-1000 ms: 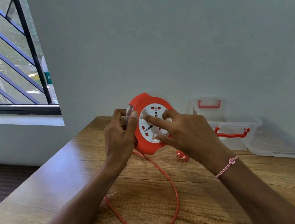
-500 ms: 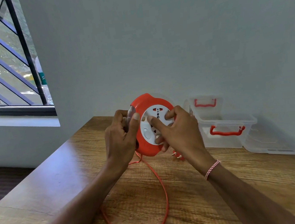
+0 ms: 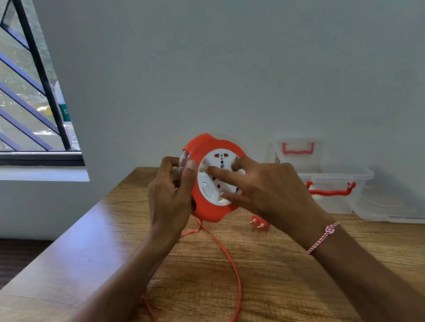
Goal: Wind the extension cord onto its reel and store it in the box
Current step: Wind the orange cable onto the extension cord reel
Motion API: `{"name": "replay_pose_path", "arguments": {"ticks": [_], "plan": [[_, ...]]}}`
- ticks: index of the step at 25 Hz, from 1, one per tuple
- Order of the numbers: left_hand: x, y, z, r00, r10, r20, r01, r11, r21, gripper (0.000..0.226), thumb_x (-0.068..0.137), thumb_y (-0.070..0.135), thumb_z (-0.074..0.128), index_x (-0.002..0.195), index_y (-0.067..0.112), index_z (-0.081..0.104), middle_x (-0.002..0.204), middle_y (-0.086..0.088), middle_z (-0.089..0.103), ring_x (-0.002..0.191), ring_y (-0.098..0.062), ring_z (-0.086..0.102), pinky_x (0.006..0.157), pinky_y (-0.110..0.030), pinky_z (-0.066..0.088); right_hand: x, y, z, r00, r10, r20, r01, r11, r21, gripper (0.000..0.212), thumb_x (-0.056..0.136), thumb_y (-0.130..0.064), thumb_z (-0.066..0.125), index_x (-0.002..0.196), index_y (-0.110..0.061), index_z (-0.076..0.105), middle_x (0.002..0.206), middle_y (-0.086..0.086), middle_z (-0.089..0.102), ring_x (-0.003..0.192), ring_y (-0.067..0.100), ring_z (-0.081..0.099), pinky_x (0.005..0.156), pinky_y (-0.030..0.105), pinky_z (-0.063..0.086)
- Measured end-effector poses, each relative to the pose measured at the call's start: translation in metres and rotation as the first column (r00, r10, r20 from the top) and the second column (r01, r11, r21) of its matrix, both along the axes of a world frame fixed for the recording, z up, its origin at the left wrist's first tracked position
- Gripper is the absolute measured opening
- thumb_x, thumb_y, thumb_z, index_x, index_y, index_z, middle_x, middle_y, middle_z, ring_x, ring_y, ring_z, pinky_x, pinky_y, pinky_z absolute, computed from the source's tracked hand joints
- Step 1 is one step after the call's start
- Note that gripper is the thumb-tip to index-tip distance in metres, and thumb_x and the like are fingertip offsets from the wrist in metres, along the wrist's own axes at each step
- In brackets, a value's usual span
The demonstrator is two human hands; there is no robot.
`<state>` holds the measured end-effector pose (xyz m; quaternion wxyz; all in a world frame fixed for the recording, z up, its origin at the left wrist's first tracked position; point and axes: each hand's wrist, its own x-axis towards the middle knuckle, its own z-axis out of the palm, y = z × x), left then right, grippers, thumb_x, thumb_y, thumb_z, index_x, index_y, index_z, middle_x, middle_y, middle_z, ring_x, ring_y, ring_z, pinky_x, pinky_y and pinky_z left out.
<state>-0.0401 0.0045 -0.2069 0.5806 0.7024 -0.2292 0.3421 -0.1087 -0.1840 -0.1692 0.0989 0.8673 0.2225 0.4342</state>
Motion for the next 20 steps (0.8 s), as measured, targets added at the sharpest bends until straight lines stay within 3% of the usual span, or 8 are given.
{"name": "replay_pose_path", "arguments": {"ticks": [3,6,8,11,12,16,18,20], "plan": [[0.000,-0.002,-0.002,1.000,0.001,0.008,-0.001,1.000,0.004,0.033,0.099,0.059,0.050,0.096,0.027,0.054,0.073,0.009,0.072,0.061,-0.013,0.073,0.047,-0.031,0.060,-0.002,0.004,-0.001,1.000,0.015,0.006,-0.016,0.996,0.086,0.063,0.084,-0.052,0.077,0.139,-0.025,0.063,0.102,0.011,0.080,0.074,0.031,0.077,0.065,0.037,0.062],[-0.002,-0.005,-0.004,0.999,0.026,0.044,-0.027,0.999,0.018,0.050,0.099,0.067,0.049,0.095,0.017,0.055,0.070,-0.004,0.066,0.058,-0.020,0.068,0.048,-0.039,0.058,-0.003,0.016,-0.003,0.997,-0.032,-0.076,0.058,0.930,0.364,0.065,0.084,-0.067,0.067,0.130,-0.022,0.062,0.095,0.005,0.078,0.072,0.025,0.074,0.064,0.033,0.062],[-0.004,-0.005,-0.004,0.997,0.026,0.073,-0.030,0.998,0.055,0.055,0.098,0.072,0.047,0.096,0.018,0.054,0.068,0.000,0.065,0.057,-0.015,0.067,0.046,-0.030,0.055,-0.002,0.027,-0.007,0.981,0.016,-0.195,0.120,0.739,0.662,0.061,0.082,-0.069,0.067,0.120,-0.023,0.056,0.095,-0.003,0.073,0.067,0.015,0.071,0.053,0.024,0.059],[-0.003,-0.006,-0.005,0.996,0.037,0.082,-0.043,0.996,0.074,0.042,0.098,0.061,0.050,0.099,0.019,0.054,0.071,0.014,0.066,0.063,-0.002,0.072,0.048,-0.014,0.051,0.003,0.032,-0.008,0.881,0.361,-0.306,0.244,0.208,0.947,0.055,0.084,-0.063,0.071,0.111,-0.020,0.051,0.074,-0.007,0.076,0.046,0.010,0.069,0.036,0.016,0.048],[-0.001,-0.007,-0.005,0.997,0.037,0.074,-0.042,0.997,0.064,0.039,0.099,0.059,0.050,0.100,0.020,0.054,0.072,0.014,0.067,0.065,0.000,0.073,0.049,-0.014,0.054,0.002,0.032,-0.008,0.880,0.372,-0.297,0.239,0.193,0.952,0.055,0.084,-0.064,0.069,0.110,-0.019,0.052,0.068,-0.008,0.075,0.045,0.010,0.068,0.036,0.015,0.047],[0.003,-0.003,-0.004,0.999,0.014,0.040,-0.013,1.000,-0.025,0.031,0.099,0.061,0.049,0.101,0.030,0.054,0.078,0.006,0.073,0.069,-0.009,0.078,0.053,-0.033,0.065,0.001,0.021,-0.007,0.999,-0.001,-0.055,0.037,0.754,0.656,0.051,0.088,-0.066,0.061,0.114,-0.022,0.058,0.098,-0.004,0.074,0.070,0.011,0.072,0.059,0.011,0.049],[0.003,0.000,-0.002,0.999,0.020,0.048,-0.019,0.999,-0.030,0.024,0.099,0.063,0.049,0.099,0.039,0.052,0.085,0.005,0.074,0.070,-0.012,0.078,0.054,-0.037,0.066,0.002,0.012,-0.005,0.999,0.039,-0.024,-0.024,0.900,0.434,0.053,0.090,-0.059,0.065,0.126,-0.020,0.059,0.117,0.004,0.072,0.082,0.021,0.074,0.065,0.020,0.053],[0.002,0.001,-0.002,0.998,0.039,0.048,-0.038,0.999,-0.024,0.024,0.098,0.064,0.048,0.098,0.040,0.051,0.094,0.015,0.073,0.072,-0.009,0.077,0.054,-0.035,0.066,0.001,0.006,-0.002,0.995,0.034,-0.096,-0.006,0.960,0.279,0.056,0.092,-0.055,0.066,0.138,-0.024,0.056,0.128,0.007,0.068,0.087,0.025,0.075,0.066,0.025,0.057]]}}
